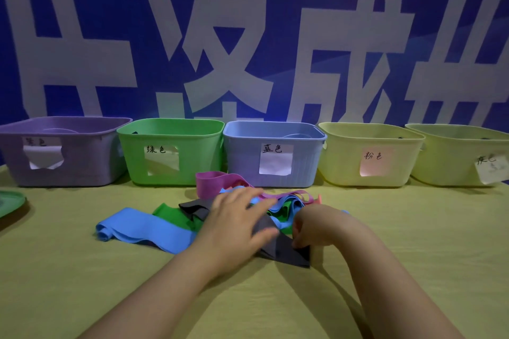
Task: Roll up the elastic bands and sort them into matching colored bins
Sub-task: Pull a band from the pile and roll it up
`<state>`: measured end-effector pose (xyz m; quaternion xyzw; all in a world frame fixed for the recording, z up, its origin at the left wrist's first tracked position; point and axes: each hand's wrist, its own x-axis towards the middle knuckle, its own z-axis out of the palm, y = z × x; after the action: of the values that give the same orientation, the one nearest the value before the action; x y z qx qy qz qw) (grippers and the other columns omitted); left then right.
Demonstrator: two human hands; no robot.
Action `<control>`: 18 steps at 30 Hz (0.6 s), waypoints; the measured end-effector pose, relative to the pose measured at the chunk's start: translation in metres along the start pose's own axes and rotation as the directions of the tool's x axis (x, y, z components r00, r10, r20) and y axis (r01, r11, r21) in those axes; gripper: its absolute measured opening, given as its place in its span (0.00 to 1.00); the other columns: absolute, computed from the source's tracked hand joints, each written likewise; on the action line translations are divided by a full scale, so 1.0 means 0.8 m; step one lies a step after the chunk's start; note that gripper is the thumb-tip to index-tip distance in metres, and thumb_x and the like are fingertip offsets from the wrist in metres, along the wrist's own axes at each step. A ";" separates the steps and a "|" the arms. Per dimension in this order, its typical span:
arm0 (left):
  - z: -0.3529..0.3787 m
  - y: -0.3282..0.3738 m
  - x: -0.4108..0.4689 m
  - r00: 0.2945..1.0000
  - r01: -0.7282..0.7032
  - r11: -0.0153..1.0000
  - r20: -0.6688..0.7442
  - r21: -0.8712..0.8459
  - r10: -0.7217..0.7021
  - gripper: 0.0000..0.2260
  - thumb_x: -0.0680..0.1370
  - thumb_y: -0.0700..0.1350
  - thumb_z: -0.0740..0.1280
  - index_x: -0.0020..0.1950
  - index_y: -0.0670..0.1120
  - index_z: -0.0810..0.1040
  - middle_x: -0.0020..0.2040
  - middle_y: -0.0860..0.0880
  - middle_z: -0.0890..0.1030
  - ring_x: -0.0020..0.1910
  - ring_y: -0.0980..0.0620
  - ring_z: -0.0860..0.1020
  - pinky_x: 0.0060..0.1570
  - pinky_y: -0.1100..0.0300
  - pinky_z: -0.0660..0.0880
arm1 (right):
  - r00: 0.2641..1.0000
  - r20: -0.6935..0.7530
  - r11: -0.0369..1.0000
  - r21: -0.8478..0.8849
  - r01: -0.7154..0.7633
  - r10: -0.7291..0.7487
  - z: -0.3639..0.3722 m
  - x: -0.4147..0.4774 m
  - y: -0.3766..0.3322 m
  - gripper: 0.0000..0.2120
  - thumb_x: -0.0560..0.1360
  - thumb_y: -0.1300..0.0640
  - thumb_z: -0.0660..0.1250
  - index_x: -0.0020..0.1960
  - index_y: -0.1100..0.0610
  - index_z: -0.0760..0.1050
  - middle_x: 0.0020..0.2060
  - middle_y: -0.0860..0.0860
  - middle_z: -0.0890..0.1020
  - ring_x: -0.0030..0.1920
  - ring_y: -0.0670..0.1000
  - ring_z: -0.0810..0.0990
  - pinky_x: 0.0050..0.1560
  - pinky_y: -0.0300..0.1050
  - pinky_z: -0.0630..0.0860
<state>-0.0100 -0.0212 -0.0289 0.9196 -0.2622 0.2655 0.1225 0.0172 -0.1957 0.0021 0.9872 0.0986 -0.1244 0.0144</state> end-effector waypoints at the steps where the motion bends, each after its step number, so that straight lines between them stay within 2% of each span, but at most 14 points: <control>1: 0.001 0.008 -0.001 0.994 -0.057 0.998 0.100 0.029 0.054 0.30 0.71 0.67 0.52 0.70 0.57 0.67 0.69 0.51 0.68 0.69 0.48 0.64 0.66 0.48 0.57 | 1.000 -0.002 1.000 -0.021 0.006 -0.006 0.000 0.000 -0.001 0.13 0.73 0.50 0.67 0.53 0.57 0.78 0.41 0.52 0.76 0.42 0.53 0.73 0.41 0.41 0.68; 3: 0.004 0.014 -0.004 0.952 -0.090 0.992 0.299 0.093 0.058 0.35 0.69 0.71 0.55 0.73 0.60 0.56 0.71 0.55 0.62 0.72 0.53 0.54 0.70 0.47 0.48 | 1.000 -0.005 0.999 -0.050 0.021 -0.022 -0.001 -0.001 -0.004 0.13 0.73 0.52 0.66 0.53 0.59 0.77 0.42 0.53 0.75 0.42 0.53 0.72 0.40 0.42 0.68; 4: 0.004 0.013 -0.004 0.937 -0.086 0.989 0.347 0.121 0.039 0.36 0.69 0.71 0.57 0.74 0.60 0.53 0.70 0.56 0.62 0.71 0.54 0.53 0.71 0.47 0.46 | 1.000 -0.002 0.998 -0.059 0.031 -0.031 -0.001 -0.001 -0.005 0.13 0.74 0.53 0.65 0.55 0.59 0.77 0.43 0.54 0.76 0.42 0.53 0.72 0.38 0.41 0.68; 8: -0.003 0.007 -0.003 0.942 -0.033 0.986 0.334 0.164 -0.024 0.34 0.70 0.69 0.61 0.73 0.60 0.57 0.62 0.54 0.66 0.66 0.54 0.59 0.69 0.50 0.47 | 0.999 0.005 0.998 -0.048 0.051 -0.051 -0.001 -0.004 -0.006 0.14 0.75 0.55 0.63 0.58 0.60 0.75 0.53 0.57 0.80 0.43 0.52 0.73 0.38 0.41 0.68; 11: -0.005 0.003 -0.001 0.947 -0.006 0.974 0.315 0.225 -0.067 0.30 0.71 0.68 0.59 0.70 0.60 0.61 0.60 0.53 0.67 0.64 0.52 0.62 0.68 0.50 0.50 | 0.999 0.011 0.999 -0.026 0.047 -0.047 0.000 -0.006 -0.005 0.14 0.75 0.55 0.63 0.58 0.59 0.75 0.53 0.57 0.80 0.44 0.52 0.72 0.41 0.41 0.68; 13: -0.005 -0.002 -0.002 0.962 0.000 0.971 0.264 0.239 -0.065 0.30 0.69 0.70 0.55 0.69 0.59 0.64 0.59 0.53 0.68 0.63 0.52 0.64 0.68 0.49 0.53 | 0.999 0.008 0.999 0.010 0.052 -0.052 -0.003 -0.009 -0.004 0.14 0.75 0.54 0.63 0.58 0.60 0.76 0.53 0.57 0.80 0.44 0.53 0.72 0.38 0.41 0.67; 15: -0.004 -0.008 -0.003 0.993 -0.021 0.982 0.122 0.186 -0.002 0.32 0.67 0.70 0.53 0.65 0.57 0.71 0.56 0.53 0.73 0.61 0.49 0.69 0.65 0.44 0.62 | 0.997 -0.040 0.991 0.114 0.071 -0.067 -0.010 -0.013 -0.001 0.12 0.75 0.54 0.63 0.56 0.59 0.77 0.49 0.55 0.79 0.45 0.52 0.72 0.40 0.42 0.68; 16: -0.001 -0.011 -0.003 0.999 -0.034 0.988 0.042 0.153 0.028 0.32 0.66 0.69 0.54 0.64 0.54 0.73 0.56 0.52 0.75 0.60 0.48 0.71 0.63 0.42 0.65 | 0.994 -0.080 0.969 0.232 0.086 -0.069 -0.015 -0.014 0.002 0.11 0.75 0.54 0.63 0.54 0.57 0.77 0.46 0.53 0.77 0.45 0.52 0.72 0.42 0.42 0.69; 17: 0.001 -0.013 -0.002 0.998 -0.048 0.989 -0.030 0.137 0.053 0.32 0.66 0.69 0.56 0.63 0.52 0.74 0.56 0.52 0.76 0.59 0.48 0.71 0.61 0.42 0.68 | 0.992 -0.110 0.906 0.411 0.104 -0.064 -0.019 -0.017 0.004 0.08 0.75 0.55 0.64 0.50 0.56 0.77 0.43 0.52 0.76 0.44 0.51 0.73 0.44 0.43 0.70; 18: 0.003 -0.013 -0.001 0.993 -0.060 0.989 -0.090 0.137 0.073 0.34 0.66 0.70 0.57 0.64 0.51 0.73 0.58 0.51 0.76 0.60 0.49 0.70 0.61 0.41 0.68 | 0.988 -0.137 0.785 0.604 0.136 -0.067 -0.023 -0.021 0.005 0.04 0.74 0.55 0.65 0.45 0.55 0.77 0.40 0.52 0.76 0.40 0.49 0.72 0.42 0.42 0.71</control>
<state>-0.0038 -0.0133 -0.0323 0.9029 -0.2684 0.3295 0.0637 0.0064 -0.2015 0.0243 0.9373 0.1067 -0.0967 -0.3175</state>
